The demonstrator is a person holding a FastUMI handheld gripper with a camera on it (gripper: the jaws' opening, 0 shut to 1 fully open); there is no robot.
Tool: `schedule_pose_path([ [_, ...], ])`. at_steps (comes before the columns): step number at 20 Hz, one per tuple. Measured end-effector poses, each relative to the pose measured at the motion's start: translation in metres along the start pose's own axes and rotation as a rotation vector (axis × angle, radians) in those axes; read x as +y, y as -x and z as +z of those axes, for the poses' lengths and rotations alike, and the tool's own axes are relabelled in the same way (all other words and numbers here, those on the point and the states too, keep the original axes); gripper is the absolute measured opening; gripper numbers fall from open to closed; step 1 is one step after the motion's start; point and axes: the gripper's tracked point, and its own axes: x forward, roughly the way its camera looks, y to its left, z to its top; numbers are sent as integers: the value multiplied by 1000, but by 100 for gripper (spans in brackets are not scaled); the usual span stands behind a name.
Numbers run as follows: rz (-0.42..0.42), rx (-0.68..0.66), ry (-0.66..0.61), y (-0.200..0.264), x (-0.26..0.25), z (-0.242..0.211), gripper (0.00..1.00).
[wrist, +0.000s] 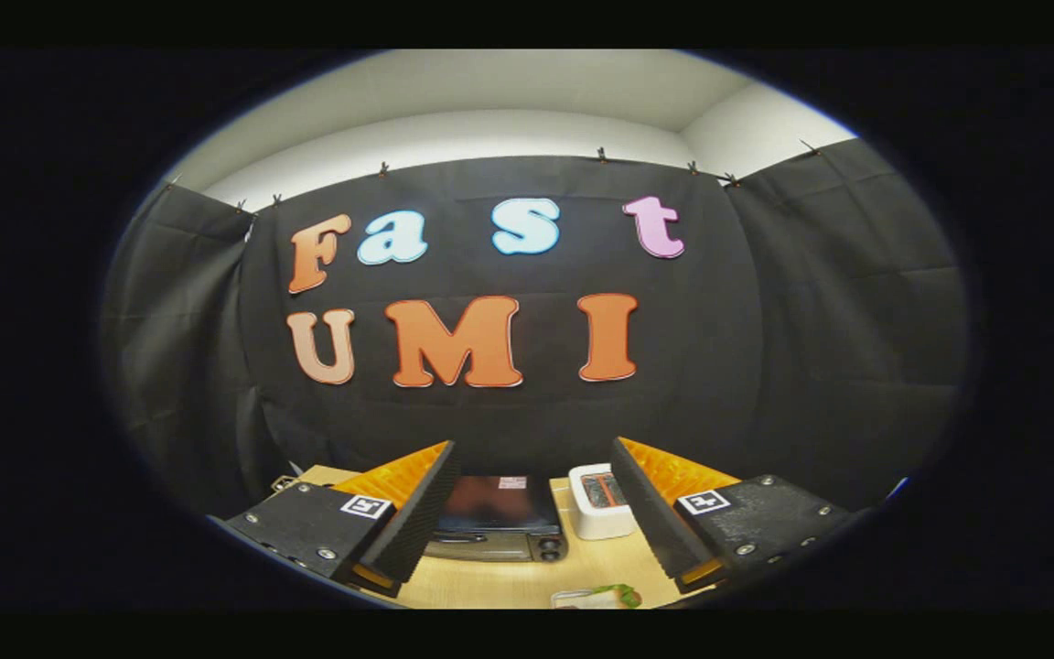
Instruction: Open the toaster oven, put the food inside, and close the toaster oven door.
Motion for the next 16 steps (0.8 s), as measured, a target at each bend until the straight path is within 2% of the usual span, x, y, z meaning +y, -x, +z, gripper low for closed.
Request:
schedule_pose_path([
  [16, -20, 31, -10, -5, -25, -16, 98],
])
